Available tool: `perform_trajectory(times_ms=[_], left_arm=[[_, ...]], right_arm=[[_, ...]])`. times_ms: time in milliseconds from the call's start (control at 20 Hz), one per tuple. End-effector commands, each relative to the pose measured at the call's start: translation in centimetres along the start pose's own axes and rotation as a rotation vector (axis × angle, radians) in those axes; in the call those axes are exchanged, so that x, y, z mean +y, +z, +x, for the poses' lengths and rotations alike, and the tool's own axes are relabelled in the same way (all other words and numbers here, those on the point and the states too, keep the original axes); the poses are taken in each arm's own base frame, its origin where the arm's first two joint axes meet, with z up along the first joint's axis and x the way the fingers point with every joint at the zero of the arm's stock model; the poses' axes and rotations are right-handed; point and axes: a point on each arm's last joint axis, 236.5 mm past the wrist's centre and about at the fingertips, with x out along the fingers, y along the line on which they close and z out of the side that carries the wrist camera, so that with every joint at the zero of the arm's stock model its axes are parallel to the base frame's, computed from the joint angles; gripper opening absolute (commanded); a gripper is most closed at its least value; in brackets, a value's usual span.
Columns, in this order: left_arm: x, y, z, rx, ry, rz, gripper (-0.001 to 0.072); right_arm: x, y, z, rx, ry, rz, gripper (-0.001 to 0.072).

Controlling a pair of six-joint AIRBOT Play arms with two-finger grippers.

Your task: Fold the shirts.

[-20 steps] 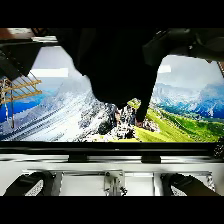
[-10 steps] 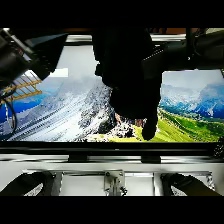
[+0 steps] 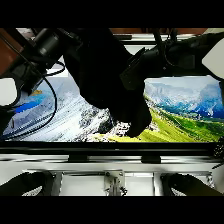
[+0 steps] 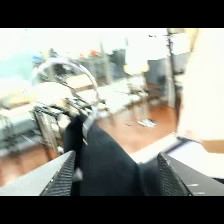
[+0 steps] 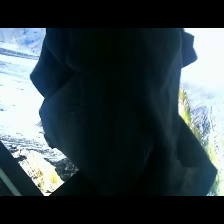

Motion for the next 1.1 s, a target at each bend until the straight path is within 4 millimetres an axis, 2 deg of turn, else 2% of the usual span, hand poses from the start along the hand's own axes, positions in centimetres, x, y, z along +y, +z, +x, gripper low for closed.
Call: perform_trajectory(times_ms=[0, 250, 450, 550, 650, 750, 800, 850, 900, 1050], left_arm=[[2.2, 0.4, 0.8, -0.04, 0.111, 0.031, 0.0608], [1.9, -1.0, 1.4, -0.017, 0.105, 0.025, 0.0585], [1.7, -1.9, 1.8, -0.002, 0.101, 0.026, 0.0178], [1.9, -1.9, 1.9, -0.004, 0.112, 0.027, 0.0061], [2.6, -1.8, 1.8, -0.012, 0.138, 0.028, 0.0047], [4.3, -1.0, 1.5, -0.043, 0.206, 0.03, 0.0046], [5.2, -0.5, 1.2, -0.062, 0.249, 0.031, 0.0046], [5.9, -0.1, 1.0, -0.076, 0.278, 0.031, 0.0045], [6.1, 0.1, 0.9, -0.082, 0.287, 0.031, 0.0045], [6.1, 0.2, 0.8, -0.083, 0.284, 0.029, 0.0045]], right_arm=[[0.3, 0.3, 0.1, -0.01, -0.002, -0.016, 0.0069], [1.7, 0.8, 0.4, -0.029, 0.053, -0.053, 0.0069], [2.2, 1.0, 0.3, -0.04, 0.074, -0.075, 0.0069], [3.8, 1.4, 0.1, -0.064, 0.14, -0.122, 0.0069], [4.4, 1.7, 0.0, -0.077, 0.164, -0.127, 0.0071], [4.0, 1.8, -0.1, -0.081, 0.147, -0.131, 0.0079], [3.9, 1.8, -0.1, -0.08, 0.14, -0.133, 0.0128], [3.6, 1.8, -0.2, -0.08, 0.129, -0.137, 0.0268], [3.4, 1.8, -0.2, -0.082, 0.118, -0.139, 0.0299], [3.0, 2.8, -0.3, -0.124, 0.101, -0.135, 0.0298]])
